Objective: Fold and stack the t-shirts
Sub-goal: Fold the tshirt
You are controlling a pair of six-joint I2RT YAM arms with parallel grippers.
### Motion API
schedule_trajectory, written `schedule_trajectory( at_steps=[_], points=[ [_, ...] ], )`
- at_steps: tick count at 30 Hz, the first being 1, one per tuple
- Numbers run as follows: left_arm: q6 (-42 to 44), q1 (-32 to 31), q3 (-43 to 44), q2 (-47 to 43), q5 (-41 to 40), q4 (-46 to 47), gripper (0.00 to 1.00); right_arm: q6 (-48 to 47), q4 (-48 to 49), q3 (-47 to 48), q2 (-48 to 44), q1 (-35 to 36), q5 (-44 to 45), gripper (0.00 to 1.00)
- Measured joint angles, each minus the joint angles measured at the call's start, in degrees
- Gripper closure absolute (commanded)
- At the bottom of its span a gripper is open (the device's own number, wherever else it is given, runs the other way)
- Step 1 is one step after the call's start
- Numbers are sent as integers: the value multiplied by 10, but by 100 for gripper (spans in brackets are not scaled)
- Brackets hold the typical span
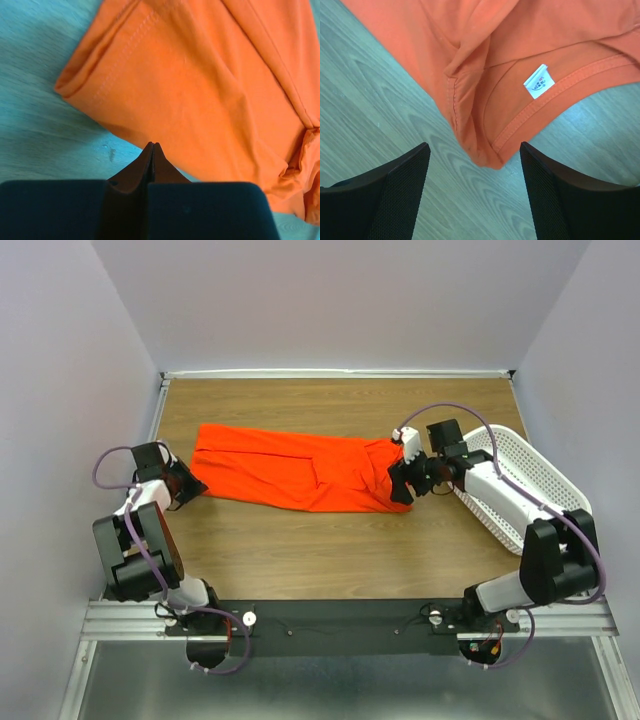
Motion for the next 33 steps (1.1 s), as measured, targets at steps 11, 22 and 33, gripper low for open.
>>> schedule_trajectory(
  at_steps=[11, 22, 33],
  points=[
    [8, 24, 28, 44, 0, 2, 97, -19, -15, -2, 62, -3, -38, 39],
    [10, 25, 33, 52, -1, 1, 98, -40, -31, -1, 80, -2, -57, 77],
    [11, 33, 33, 56, -12, 0, 98, -60, -41, -30, 27, -3, -20, 100]
  ],
)
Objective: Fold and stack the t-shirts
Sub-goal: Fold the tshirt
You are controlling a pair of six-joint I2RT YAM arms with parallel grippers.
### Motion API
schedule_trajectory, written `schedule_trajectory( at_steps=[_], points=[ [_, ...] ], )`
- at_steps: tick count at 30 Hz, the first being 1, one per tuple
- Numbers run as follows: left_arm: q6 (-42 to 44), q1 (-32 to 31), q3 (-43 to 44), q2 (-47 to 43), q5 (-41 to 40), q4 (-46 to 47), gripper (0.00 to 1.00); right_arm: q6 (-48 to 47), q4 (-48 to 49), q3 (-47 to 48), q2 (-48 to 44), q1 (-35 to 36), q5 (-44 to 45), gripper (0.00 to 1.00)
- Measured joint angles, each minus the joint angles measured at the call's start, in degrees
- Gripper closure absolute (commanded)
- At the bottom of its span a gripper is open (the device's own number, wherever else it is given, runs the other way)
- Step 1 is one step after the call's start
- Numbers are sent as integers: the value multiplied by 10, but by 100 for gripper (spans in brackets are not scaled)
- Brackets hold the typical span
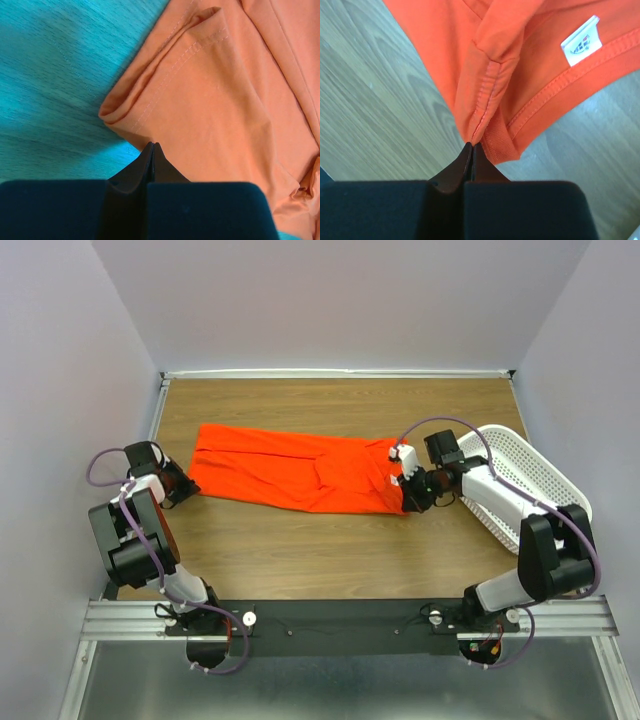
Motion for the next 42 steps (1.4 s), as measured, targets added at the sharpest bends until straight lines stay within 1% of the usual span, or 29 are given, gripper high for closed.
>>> schedule_trajectory(
  at_steps=[3, 8, 9, 10, 16, 20, 21, 25, 26, 27, 33, 34, 35, 37, 39, 40, 42],
  points=[
    [0, 0, 0, 0, -1, -1, 98, -4, -5, -18, -18, 0, 14, 99],
    [0, 2, 0, 0, -2, -1, 98, -9, -10, -30, -20, 0, 33, 99],
    [0, 2, 0, 1, -3, -2, 98, -10, -11, -30, -20, 0, 35, 98],
    [0, 2, 0, 1, -4, -2, 98, -10, -11, -30, -20, 0, 36, 94],
    [2, 2, 0, 1, -5, -3, 98, -13, -13, -30, -20, 0, 38, 89],
    [7, 2, 0, 0, -5, -3, 98, -18, -22, -31, -20, 0, 42, 72],
    [9, 2, 1, 0, -5, -3, 98, -19, -24, -31, -20, 0, 44, 71],
    [13, 2, 1, -11, -5, -3, 98, -26, -35, -36, -20, 0, 57, 59],
    [14, 2, 2, -16, -5, -3, 98, -27, -38, -38, -20, 0, 61, 52],
    [16, 2, 2, -20, -5, -3, 98, -28, -40, -39, -20, 0, 66, 48],
    [26, 3, 2, -54, 5, -2, 97, -29, -49, -44, -37, 0, 94, 39],
    [29, 3, 2, -68, 17, 0, 96, -29, -52, -44, -48, 0, 99, 36],
    [31, 3, 2, -80, 26, 2, 91, -29, -55, -44, -60, 0, 102, 36],
    [35, -1, 3, -110, 49, 11, 87, -26, -70, -34, -90, 0, 99, 35],
    [38, -16, 23, -132, 63, 14, 81, -22, -83, -6, -115, 0, 66, 35],
    [44, -38, 48, -135, 72, 21, 77, -21, -83, 9, -124, 0, 44, 35],
    [53, -90, 86, -132, 75, 25, 72, -17, -79, 34, -144, 0, -7, 35]
  ],
)
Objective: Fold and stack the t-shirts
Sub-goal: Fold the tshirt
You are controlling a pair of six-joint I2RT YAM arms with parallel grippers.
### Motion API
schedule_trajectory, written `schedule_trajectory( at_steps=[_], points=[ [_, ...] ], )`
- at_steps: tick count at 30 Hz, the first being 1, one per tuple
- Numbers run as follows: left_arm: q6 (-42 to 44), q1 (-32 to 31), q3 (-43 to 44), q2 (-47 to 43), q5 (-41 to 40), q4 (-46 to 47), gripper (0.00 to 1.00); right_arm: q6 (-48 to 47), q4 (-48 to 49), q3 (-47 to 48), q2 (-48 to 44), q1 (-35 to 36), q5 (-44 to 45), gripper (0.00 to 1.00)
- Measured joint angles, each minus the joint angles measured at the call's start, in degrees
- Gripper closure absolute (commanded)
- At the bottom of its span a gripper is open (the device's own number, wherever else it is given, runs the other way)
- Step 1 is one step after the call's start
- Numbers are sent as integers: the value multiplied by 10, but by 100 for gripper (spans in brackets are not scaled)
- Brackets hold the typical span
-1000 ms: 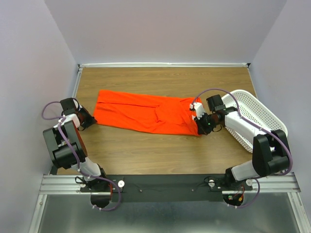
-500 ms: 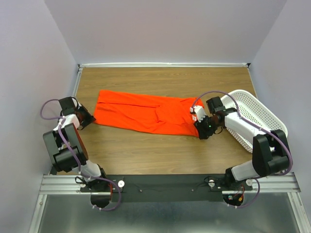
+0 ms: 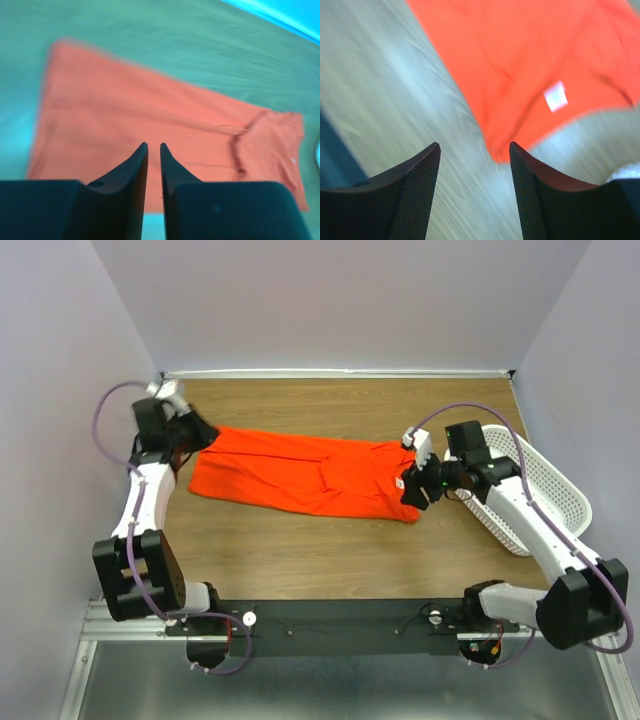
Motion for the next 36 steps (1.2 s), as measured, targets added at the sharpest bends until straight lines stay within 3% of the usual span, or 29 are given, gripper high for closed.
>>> schedule_trajectory(
  at_steps=[5, 12, 19, 27, 36],
  points=[
    [68, -186, 146, 67, 11, 2, 69, 12, 16, 11, -34, -11, -126, 35],
    [166, -325, 303, 254, -7, -45, 69, 27, 30, -6, -39, -86, -173, 34],
    [232, -406, 467, 433, -43, -104, 68, 36, 33, -20, -42, -117, -180, 34],
    [308, -468, 661, 559, -91, -165, 67, 38, 35, -24, -41, -120, -188, 34],
    [356, -473, 715, 627, -116, -215, 63, 42, 35, -24, -41, -120, -195, 34]
  ],
)
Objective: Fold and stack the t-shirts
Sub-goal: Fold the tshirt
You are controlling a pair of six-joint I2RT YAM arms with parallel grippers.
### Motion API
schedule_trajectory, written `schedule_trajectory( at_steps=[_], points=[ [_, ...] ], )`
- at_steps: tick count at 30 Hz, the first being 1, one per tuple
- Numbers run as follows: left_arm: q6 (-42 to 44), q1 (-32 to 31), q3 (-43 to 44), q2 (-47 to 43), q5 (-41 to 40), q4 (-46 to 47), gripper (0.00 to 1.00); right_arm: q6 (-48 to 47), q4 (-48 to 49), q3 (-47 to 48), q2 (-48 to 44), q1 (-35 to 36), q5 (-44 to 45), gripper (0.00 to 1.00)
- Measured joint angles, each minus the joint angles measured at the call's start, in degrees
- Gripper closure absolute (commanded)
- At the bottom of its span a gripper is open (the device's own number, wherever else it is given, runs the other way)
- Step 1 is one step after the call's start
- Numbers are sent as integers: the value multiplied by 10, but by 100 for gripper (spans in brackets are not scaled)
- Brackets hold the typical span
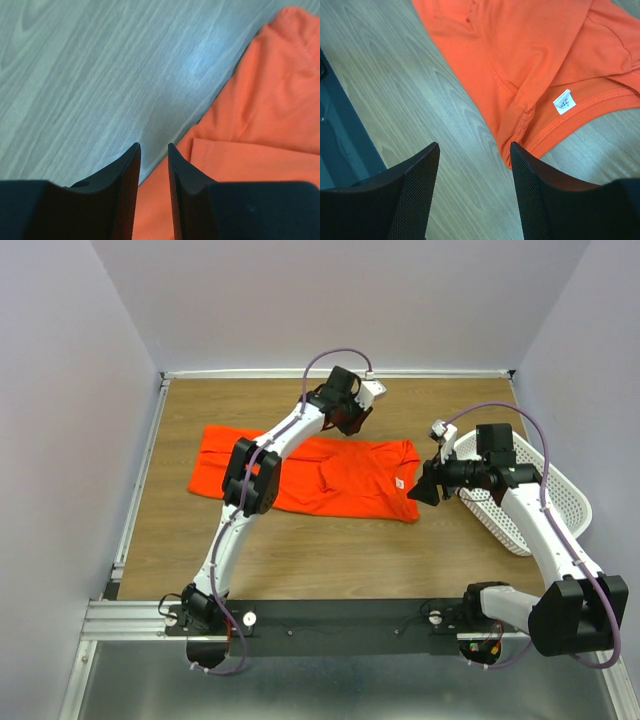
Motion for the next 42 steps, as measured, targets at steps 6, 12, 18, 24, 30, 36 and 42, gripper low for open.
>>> schedule_trajectory(
  at_steps=[6, 12, 18, 24, 30, 36, 42],
  points=[
    [15, 2, -4, 17, -3, -21, 62, 0, 0, 0, 0, 0, -3, 34],
    [24, 2, -5, 17, -2, -31, 57, 1, 0, 0, 0, 0, -3, 34],
    [29, 2, -11, 17, 6, -34, 57, 2, 0, 0, 0, 0, -4, 34],
    [33, 2, -29, 17, 17, -41, 57, 3, 0, 0, 0, 0, -4, 34],
    [33, 2, -31, 17, 17, -42, 62, 4, 0, 0, 0, 0, -5, 34],
    [28, 2, -31, 18, 14, -42, 85, 4, 0, 0, 0, 0, -5, 33],
    [22, 2, -31, 18, 4, -41, 100, 4, 0, 0, 0, 0, -5, 33]
  ],
)
